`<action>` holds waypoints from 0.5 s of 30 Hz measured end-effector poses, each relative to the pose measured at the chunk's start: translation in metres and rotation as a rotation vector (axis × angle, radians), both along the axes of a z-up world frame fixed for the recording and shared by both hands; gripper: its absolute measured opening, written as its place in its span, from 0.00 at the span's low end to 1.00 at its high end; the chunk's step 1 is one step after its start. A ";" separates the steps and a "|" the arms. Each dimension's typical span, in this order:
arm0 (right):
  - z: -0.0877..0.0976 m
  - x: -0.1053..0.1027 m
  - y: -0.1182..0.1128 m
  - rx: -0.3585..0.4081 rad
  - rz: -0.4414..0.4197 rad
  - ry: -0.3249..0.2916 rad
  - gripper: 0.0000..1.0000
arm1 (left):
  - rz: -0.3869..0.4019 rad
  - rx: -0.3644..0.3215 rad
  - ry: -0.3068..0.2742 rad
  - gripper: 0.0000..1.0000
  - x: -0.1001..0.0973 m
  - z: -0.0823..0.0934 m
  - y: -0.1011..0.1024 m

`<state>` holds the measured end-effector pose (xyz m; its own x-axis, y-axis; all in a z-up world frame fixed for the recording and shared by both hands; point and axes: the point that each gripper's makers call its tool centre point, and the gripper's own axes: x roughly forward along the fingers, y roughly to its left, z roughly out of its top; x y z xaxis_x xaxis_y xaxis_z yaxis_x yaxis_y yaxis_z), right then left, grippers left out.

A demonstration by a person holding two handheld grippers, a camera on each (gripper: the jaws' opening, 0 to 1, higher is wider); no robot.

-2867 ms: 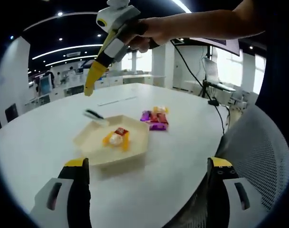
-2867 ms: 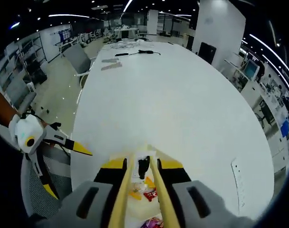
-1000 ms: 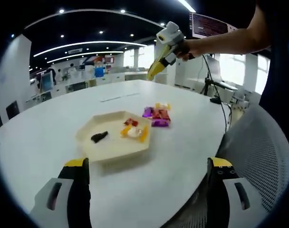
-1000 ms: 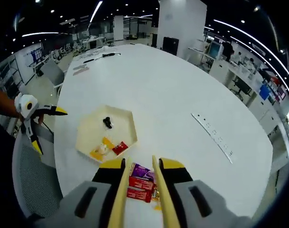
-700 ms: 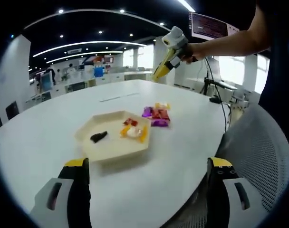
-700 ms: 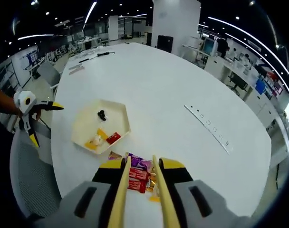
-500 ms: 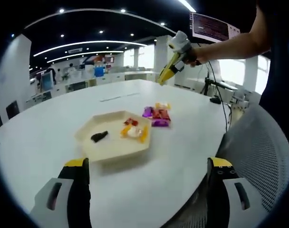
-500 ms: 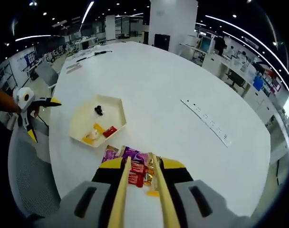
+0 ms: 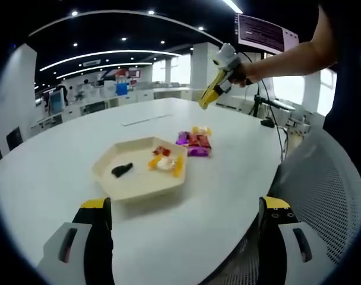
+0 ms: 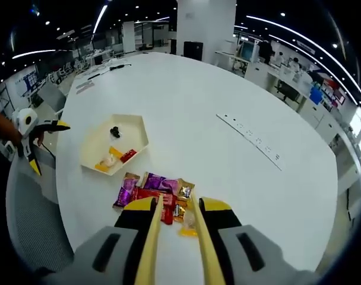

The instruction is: Place the target food into the container with the food tongs after gripping and lifting it, then release it inside without dropping or visibly crushing the food.

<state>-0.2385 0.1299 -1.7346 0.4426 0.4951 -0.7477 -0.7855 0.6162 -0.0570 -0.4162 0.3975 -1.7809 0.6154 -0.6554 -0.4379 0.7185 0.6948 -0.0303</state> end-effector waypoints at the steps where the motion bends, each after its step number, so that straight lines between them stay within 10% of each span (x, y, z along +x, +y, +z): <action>1: -0.002 0.001 -0.001 -0.001 -0.003 -0.001 0.27 | 0.001 0.001 0.001 0.99 0.000 0.000 0.000; 15: -0.023 0.005 0.000 -0.002 -0.013 0.018 0.27 | 0.015 -0.005 -0.016 0.99 0.002 0.004 0.002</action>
